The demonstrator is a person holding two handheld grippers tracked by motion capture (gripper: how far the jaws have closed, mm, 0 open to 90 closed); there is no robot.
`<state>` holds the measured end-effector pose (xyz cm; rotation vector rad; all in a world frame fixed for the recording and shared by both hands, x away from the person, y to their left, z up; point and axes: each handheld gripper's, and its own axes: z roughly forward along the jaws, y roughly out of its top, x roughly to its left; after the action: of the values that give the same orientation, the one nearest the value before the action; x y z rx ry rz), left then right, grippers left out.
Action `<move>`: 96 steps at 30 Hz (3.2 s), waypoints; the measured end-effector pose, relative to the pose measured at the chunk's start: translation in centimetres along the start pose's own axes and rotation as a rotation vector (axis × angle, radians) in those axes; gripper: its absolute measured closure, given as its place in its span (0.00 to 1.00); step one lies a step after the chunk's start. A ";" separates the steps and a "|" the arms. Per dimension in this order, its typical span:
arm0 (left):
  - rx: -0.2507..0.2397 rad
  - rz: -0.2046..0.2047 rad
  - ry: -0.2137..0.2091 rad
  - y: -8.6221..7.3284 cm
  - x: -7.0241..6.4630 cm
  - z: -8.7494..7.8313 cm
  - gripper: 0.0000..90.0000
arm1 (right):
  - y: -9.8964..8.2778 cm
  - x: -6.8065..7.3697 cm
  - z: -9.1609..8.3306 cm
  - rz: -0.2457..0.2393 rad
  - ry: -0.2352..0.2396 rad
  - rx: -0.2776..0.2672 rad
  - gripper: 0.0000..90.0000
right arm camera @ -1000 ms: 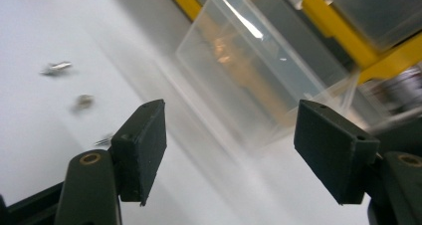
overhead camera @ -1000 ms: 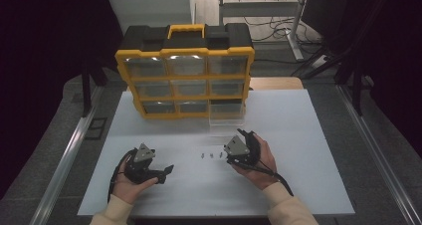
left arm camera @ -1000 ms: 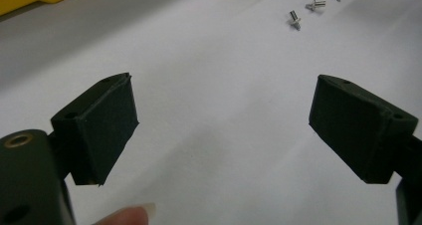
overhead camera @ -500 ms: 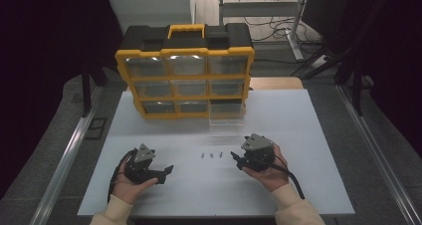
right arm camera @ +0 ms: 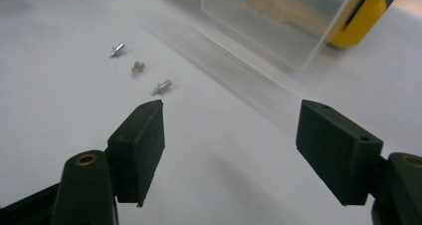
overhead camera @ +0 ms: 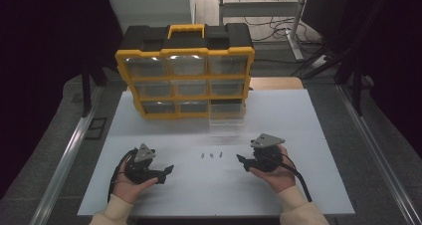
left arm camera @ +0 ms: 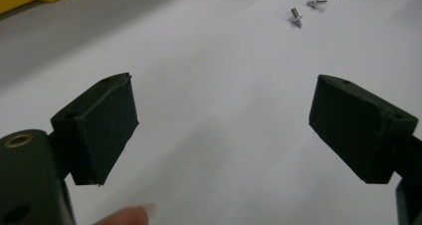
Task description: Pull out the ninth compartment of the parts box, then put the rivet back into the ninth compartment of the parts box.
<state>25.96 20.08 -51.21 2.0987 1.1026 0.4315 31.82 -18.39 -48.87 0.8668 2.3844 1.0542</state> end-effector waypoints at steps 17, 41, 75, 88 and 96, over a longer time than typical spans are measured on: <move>0.005 0.003 -0.012 0.1 0.0 0.2 0.13 | -2.0 -1.8 -1.6 0.072 0.010 0.029 0.28; 0.008 -0.004 -0.012 -0.1 0.0 0.2 0.13 | -3.5 -3.9 -3.6 0.121 -0.029 0.005 0.26; 0.003 -0.007 -0.022 1.3 -0.4 -0.7 0.14 | -3.9 -3.5 -4.5 0.070 0.014 -0.018 0.25; 0.066 -0.007 -0.018 4.1 -2.3 0.4 0.15 | -4.7 -3.9 -5.1 0.065 0.015 -0.026 0.25; 0.088 -0.003 -0.015 6.0 -3.2 1.4 0.15 | -4.6 -3.8 -5.0 0.047 0.010 -0.027 0.25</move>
<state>28.38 14.61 -47.67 2.1728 1.1341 0.3719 30.04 -25.94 -48.77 0.9146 2.3630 1.1079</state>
